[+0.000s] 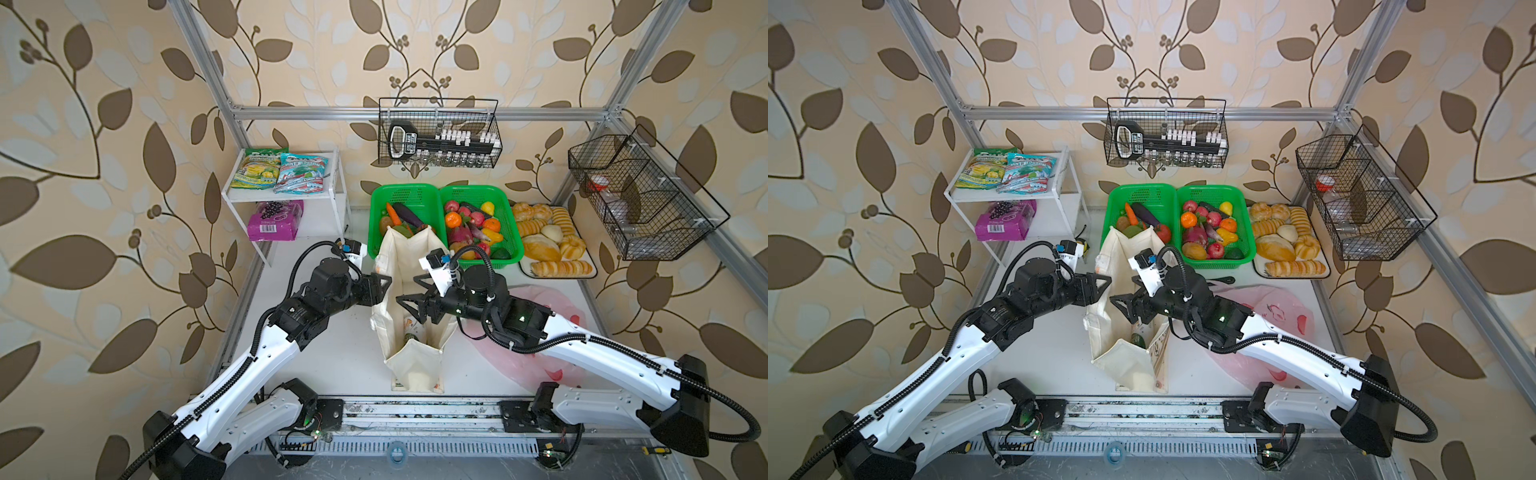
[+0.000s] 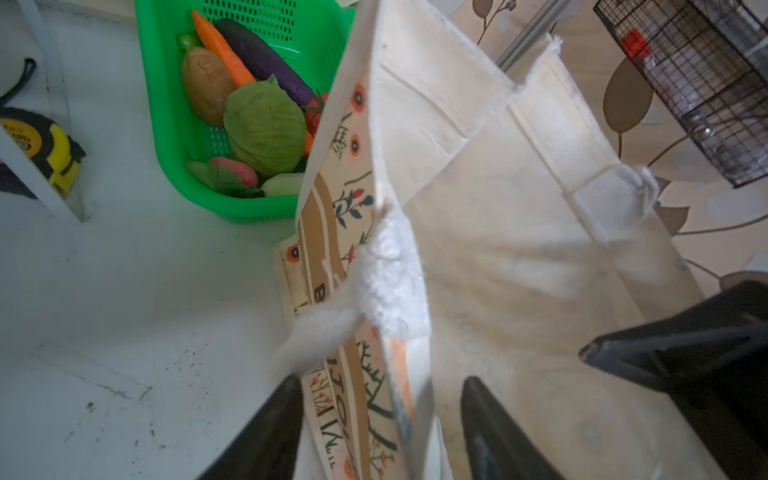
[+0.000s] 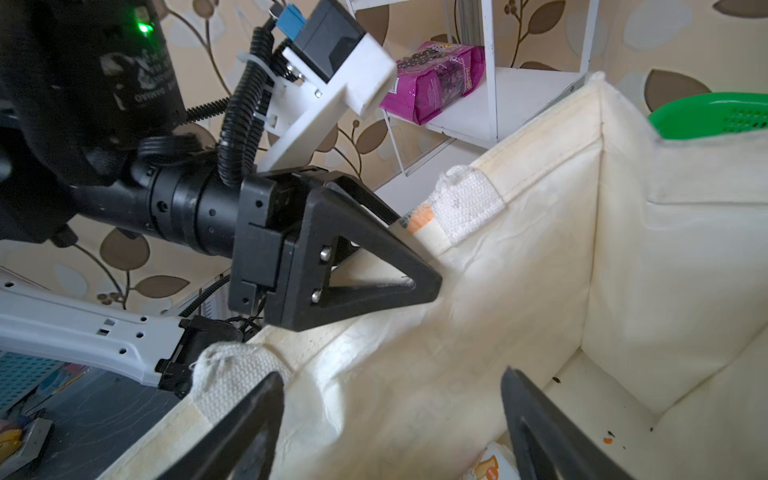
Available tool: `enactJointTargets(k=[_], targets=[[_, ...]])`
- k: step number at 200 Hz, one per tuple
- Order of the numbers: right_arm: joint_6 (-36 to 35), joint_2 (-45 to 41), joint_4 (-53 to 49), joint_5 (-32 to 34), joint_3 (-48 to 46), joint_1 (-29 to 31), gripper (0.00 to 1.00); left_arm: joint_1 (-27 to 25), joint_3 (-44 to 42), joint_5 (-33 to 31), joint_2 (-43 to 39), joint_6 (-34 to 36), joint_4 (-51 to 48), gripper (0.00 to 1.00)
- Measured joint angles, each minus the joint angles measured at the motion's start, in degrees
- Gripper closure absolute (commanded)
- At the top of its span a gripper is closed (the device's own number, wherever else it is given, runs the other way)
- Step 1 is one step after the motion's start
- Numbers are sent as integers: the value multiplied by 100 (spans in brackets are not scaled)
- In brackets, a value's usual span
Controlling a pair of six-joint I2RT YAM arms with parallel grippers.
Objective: Place the mixed food into the grocery bags and tie them
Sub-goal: 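Grasp the tote's rim with the right gripper beside the left gripper, then release the tote and draw both grippers back away from it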
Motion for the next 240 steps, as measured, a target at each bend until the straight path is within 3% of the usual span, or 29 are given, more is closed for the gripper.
enactJointTargets(k=[71, 128, 191, 240], targets=[[-378, 748, -485, -579, 1088, -481, 17, 0, 647, -546, -111, 385, -328, 10], [61, 778, -1023, -767, 1523, -472, 20, 0, 960, -1008, -308, 409, -1300, 12], [1115, 634, -1596, -195, 1646, -411, 35, 0, 1749, -1567, -686, -254, -2166, 15], [1263, 22, -2312, 468, 1895, -920, 33, 7, 2297, -2319, -686, -179, -3226, 5]])
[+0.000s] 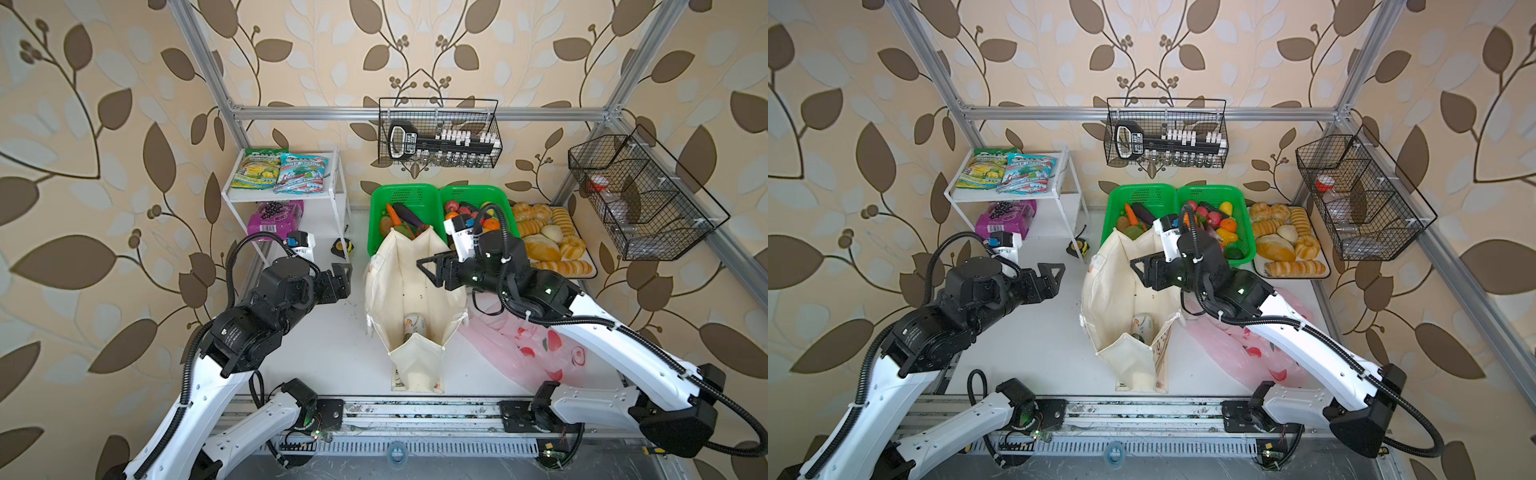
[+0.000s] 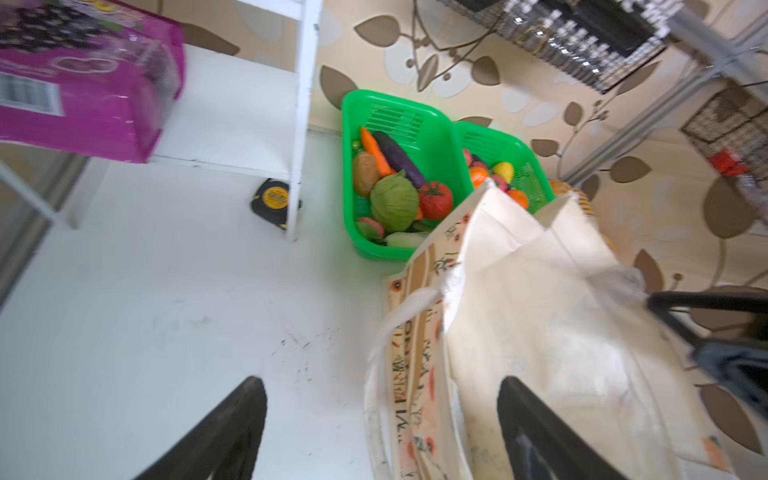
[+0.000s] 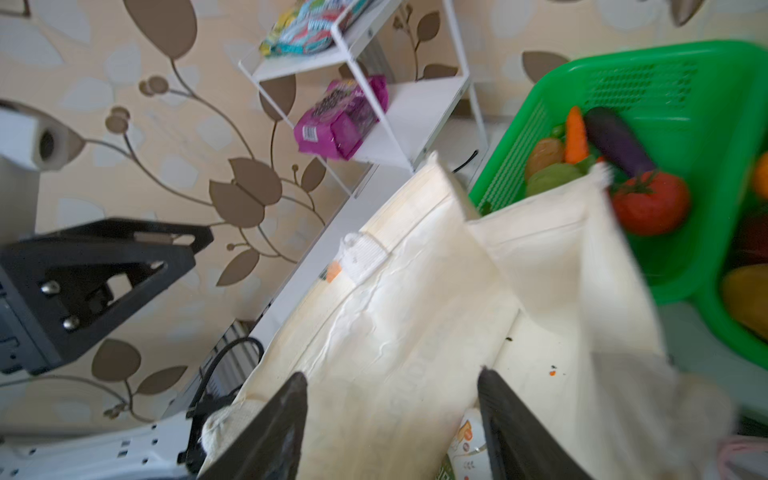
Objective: Place the mixed food into the grocery bags and tie them
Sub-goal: 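Release the tote and draw both grippers back away from it, then reach the left gripper to the shelf and grasp the purple grape snack bag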
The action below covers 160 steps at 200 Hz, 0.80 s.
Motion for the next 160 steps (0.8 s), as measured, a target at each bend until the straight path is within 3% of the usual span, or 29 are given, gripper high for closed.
enactJointTargets(k=[41, 64, 106, 134, 160], targets=[[11, -745, -149, -31, 15, -675, 27, 389, 887, -896, 551, 577, -638, 1], [-2, -1023, -291, -26, 15, -927, 26, 1410, 1202, -813, 977, 861, -632, 1], [116, -1478, -474, -92, -420, -1344, 24, 3954, 623, 1069, 1602, 656, 101, 2], [297, -1786, -529, -140, -855, -1375, 24, 5053, -457, 2459, 1705, -251, 1231, 5], [463, -1969, -529, -186, -1117, -1384, 24, 5606, -1397, 3101, 1958, -1471, 2844, 6]])
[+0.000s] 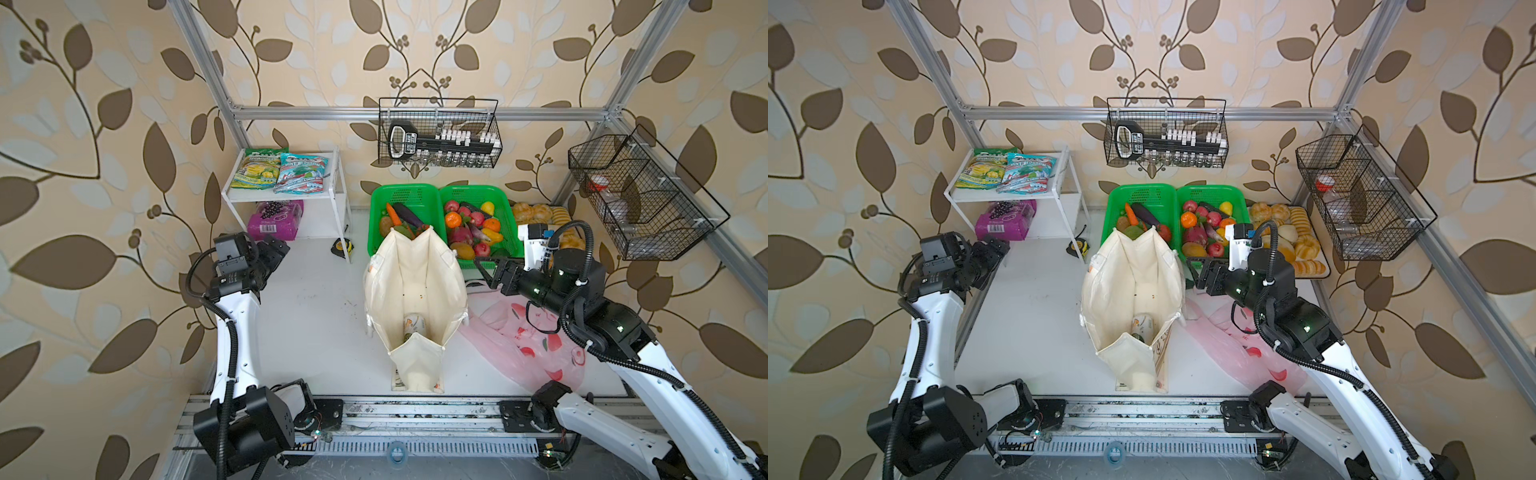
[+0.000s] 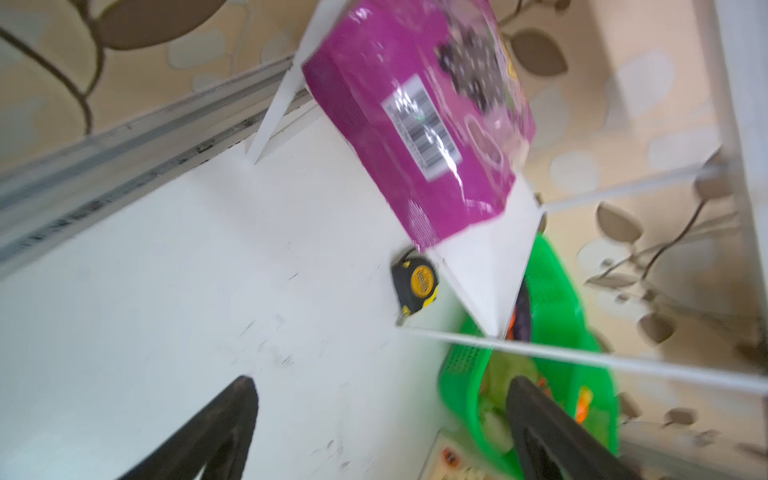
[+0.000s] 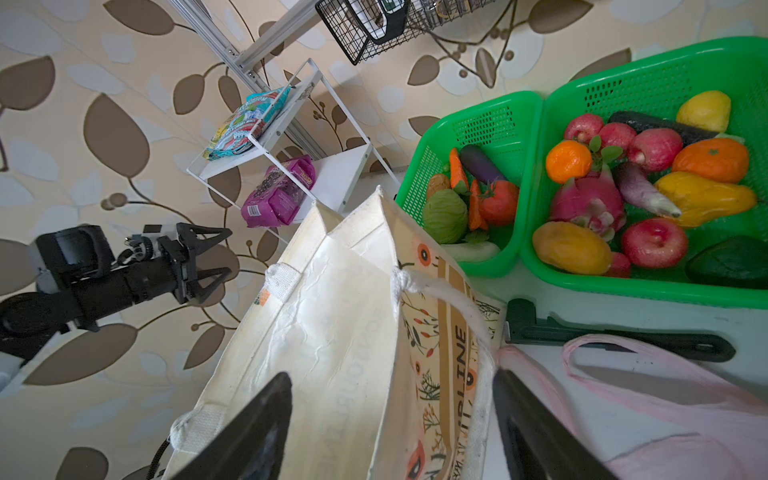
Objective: Place the mixed food into the grocery bags and tie them
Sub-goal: 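Reach the left gripper to the shelf and grasp the purple grape snack bag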
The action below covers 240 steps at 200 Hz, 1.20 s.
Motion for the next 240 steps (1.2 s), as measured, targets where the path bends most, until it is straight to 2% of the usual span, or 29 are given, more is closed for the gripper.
enactJointTargets(k=[34, 68, 134, 206, 240], targets=[[142, -155, -22, -35, -223, 0, 23, 251, -529, 452, 750, -1471, 1810, 3], [203, -337, -59, -15, -326, 0, 22, 361, -387, 894, 1429, -2208, 2761, 3], [240, -492, -116, 52, -614, 0, 21, 398, 428, 1598, 2321, -2964, 3176, 8], [129, -525, -251, 120, -667, 0, 20, 396, 739, 1775, 2833, -3276, 3130, 5], [74, -507, -245, 116, -667, -4, 19, 398, 846, 1867, 3012, -3285, 3069, 9]])
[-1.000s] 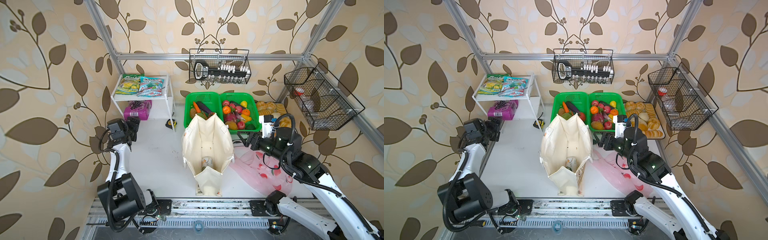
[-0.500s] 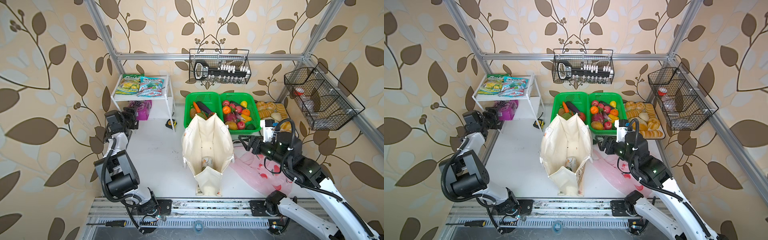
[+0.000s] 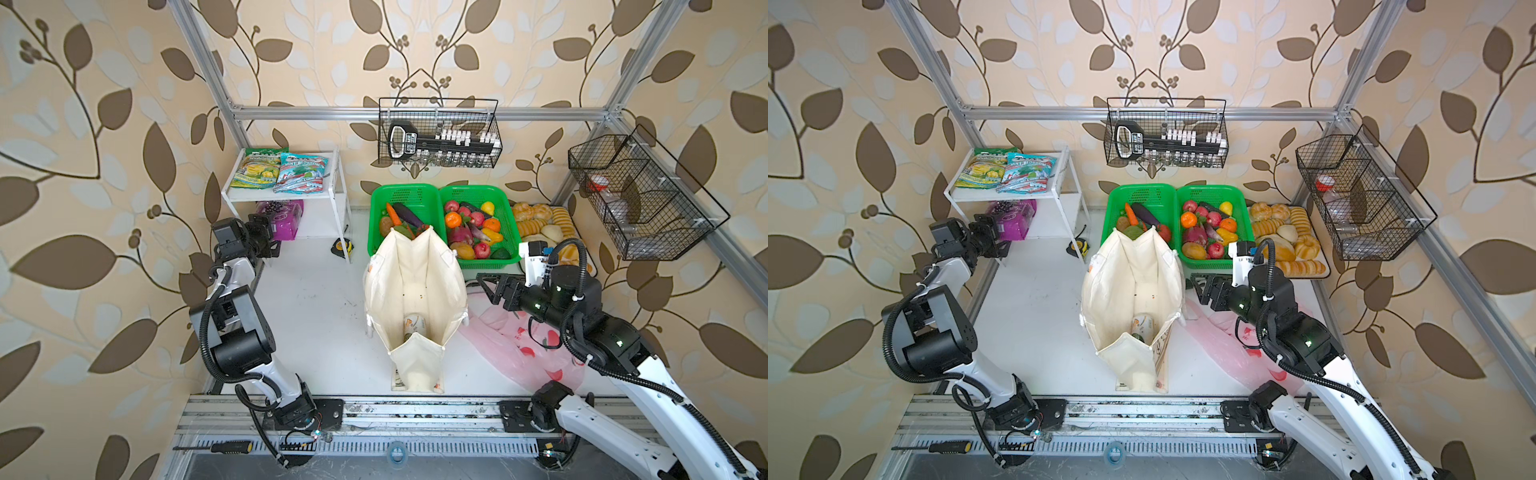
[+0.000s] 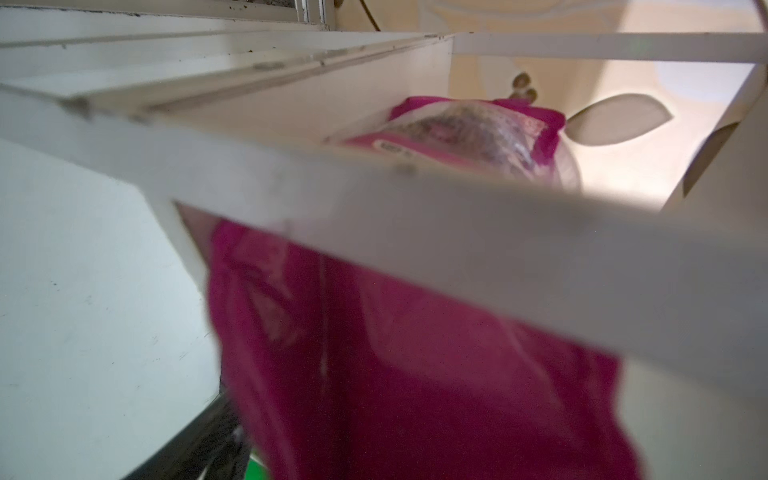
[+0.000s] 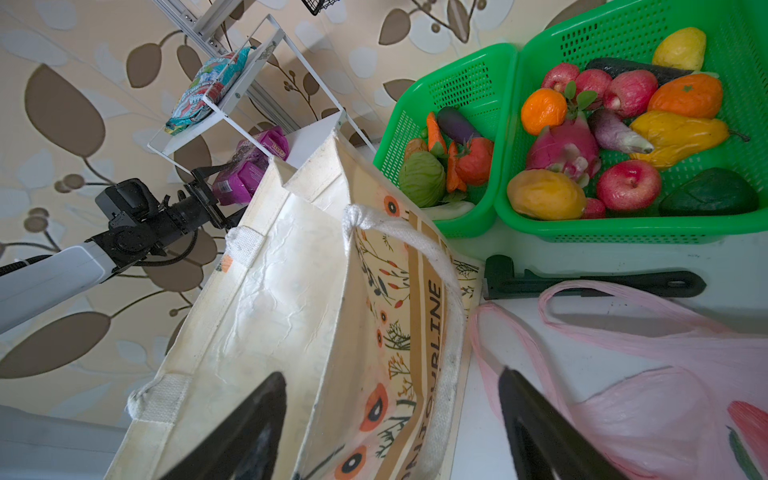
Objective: Place the mixed food into the grocery bags and tie them
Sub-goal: 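Reach the left gripper to the shelf and grasp the purple grape snack bag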
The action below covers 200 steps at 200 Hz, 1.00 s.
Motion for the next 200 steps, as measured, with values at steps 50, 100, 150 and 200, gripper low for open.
enactJointTargets(k=[50, 100, 150, 200], targets=[[-57, 59, -2, 2, 0, -24, 19, 2, 20, 0, 107, 24, -4, 31], [-72, 59, 2, 2, 0, -28, 19, 33, -20, 72, 120, 98, 61, 67], [-72, 59, 4, 2, -4, -28, 19, 31, -149, 155, -304, 68, 267, 78], [-70, 48, 4, 2, -28, -28, 19, 33, -299, 162, -481, 197, 166, 100]])
